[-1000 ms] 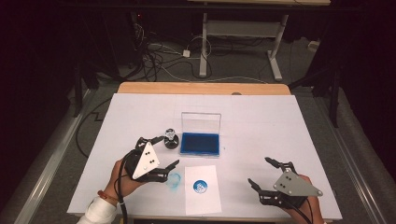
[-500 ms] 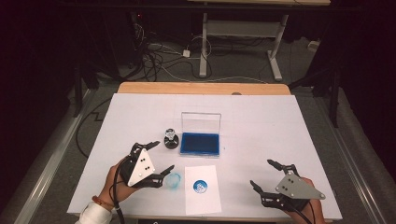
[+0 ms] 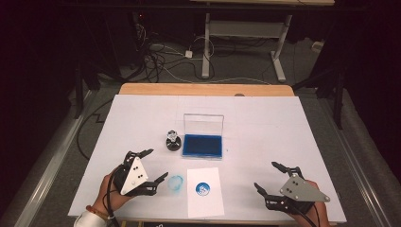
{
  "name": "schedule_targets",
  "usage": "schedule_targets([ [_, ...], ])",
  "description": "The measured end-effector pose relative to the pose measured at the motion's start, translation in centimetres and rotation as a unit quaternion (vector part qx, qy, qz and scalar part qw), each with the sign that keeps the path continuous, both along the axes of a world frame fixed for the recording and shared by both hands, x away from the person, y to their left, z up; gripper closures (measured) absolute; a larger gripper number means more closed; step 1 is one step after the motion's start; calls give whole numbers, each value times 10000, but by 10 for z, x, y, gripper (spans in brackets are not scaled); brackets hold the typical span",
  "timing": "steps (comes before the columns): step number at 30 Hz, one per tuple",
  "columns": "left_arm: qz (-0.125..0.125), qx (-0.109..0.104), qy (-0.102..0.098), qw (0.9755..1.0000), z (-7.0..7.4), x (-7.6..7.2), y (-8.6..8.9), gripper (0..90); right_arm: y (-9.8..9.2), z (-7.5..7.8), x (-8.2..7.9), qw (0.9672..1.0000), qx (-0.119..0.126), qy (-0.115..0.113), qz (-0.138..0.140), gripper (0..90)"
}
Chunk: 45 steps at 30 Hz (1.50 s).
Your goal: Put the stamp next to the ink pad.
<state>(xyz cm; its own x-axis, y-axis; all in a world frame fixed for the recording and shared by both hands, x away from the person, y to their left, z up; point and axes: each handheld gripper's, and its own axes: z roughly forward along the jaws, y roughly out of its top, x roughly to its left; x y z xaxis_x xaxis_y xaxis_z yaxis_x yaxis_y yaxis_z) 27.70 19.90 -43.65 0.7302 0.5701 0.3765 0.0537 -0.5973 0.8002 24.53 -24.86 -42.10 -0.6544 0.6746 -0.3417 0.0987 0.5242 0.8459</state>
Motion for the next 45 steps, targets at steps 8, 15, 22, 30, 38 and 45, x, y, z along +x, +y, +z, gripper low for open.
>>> schedule_targets([
  [8, 140, 96, 127, 9998, -14, -3, 14, 164, -1, -1, 3, 10000, 24, 38, -26, 196],
  [15, 212, 74, 373, 9991, -29, -6, 26, 164, -3, -3, 1, 10000, 7, 57, -50, 196],
  [22, 292, 48, 665, 9973, -41, -9, 34, 164, -5, -4, 0, 9999, -15, 103, -77, 196],
  [30, 285, 146, 747, 9967, -44, -9, 31, 164, -5, -5, -2, 9999, -20, 90, -71, 196],
  [38, 218, 110, 727, 9971, -44, -8, 31, 164, -5, -4, -5, 9999, -74, 84, -84, 197],
  [45, 168, 102, 750, 9970, -45, -8, 30, 163, -4, -4, -6, 9999, -85, 79, -91, 197],
])
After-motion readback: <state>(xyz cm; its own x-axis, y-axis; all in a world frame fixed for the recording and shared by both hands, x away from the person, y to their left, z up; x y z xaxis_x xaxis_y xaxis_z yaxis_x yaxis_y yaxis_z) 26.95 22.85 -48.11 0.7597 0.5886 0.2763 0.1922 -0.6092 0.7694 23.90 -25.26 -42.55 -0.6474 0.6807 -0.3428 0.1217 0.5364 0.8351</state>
